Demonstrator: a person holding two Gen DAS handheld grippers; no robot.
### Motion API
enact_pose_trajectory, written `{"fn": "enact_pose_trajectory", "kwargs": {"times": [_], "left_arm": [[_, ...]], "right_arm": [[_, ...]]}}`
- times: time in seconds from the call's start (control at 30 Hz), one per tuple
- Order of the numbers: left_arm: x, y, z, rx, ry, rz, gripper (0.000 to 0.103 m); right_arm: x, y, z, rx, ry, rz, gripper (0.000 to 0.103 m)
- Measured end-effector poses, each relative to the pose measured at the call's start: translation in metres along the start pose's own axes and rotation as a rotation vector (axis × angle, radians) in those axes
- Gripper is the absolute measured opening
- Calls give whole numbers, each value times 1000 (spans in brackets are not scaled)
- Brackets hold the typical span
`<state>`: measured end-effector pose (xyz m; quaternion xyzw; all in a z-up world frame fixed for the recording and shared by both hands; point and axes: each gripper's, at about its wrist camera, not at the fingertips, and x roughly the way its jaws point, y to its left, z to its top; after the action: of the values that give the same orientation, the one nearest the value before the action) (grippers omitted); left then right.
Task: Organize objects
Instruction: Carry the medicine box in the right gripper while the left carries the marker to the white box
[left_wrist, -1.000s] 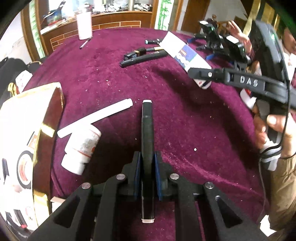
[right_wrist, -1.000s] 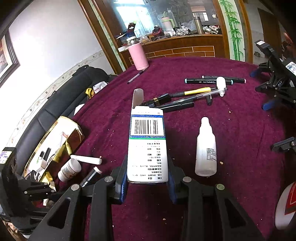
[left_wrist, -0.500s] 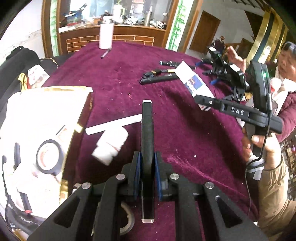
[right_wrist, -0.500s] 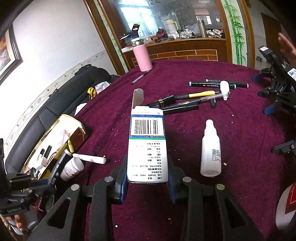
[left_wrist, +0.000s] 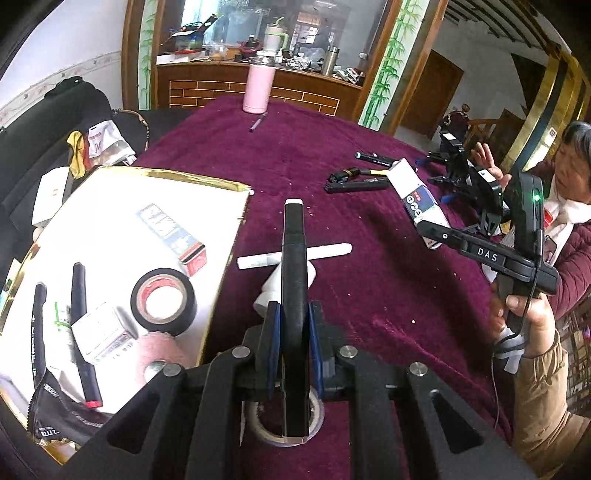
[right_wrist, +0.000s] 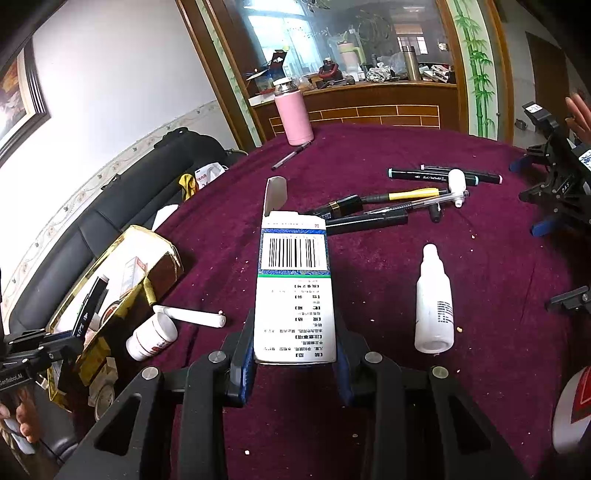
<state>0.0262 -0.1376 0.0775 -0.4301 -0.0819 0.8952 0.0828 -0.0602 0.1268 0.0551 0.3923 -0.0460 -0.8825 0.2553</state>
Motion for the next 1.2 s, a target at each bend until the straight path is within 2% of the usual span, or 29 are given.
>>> {"fn": "enact_pose_trajectory", "kwargs": {"times": [0.23, 0.53, 1.2], "left_arm": [[1, 0, 4, 10, -3, -15, 14], [-8, -8, 4, 36, -26, -27, 14], [-35, 24, 7, -4, -70, 53, 14]], "right_arm": [[-5, 16, -2, -23, 1, 9, 37], [-11, 17, 0, -10, -10, 3, 37], [-14, 51, 9, -77, -27, 26, 37]]}}
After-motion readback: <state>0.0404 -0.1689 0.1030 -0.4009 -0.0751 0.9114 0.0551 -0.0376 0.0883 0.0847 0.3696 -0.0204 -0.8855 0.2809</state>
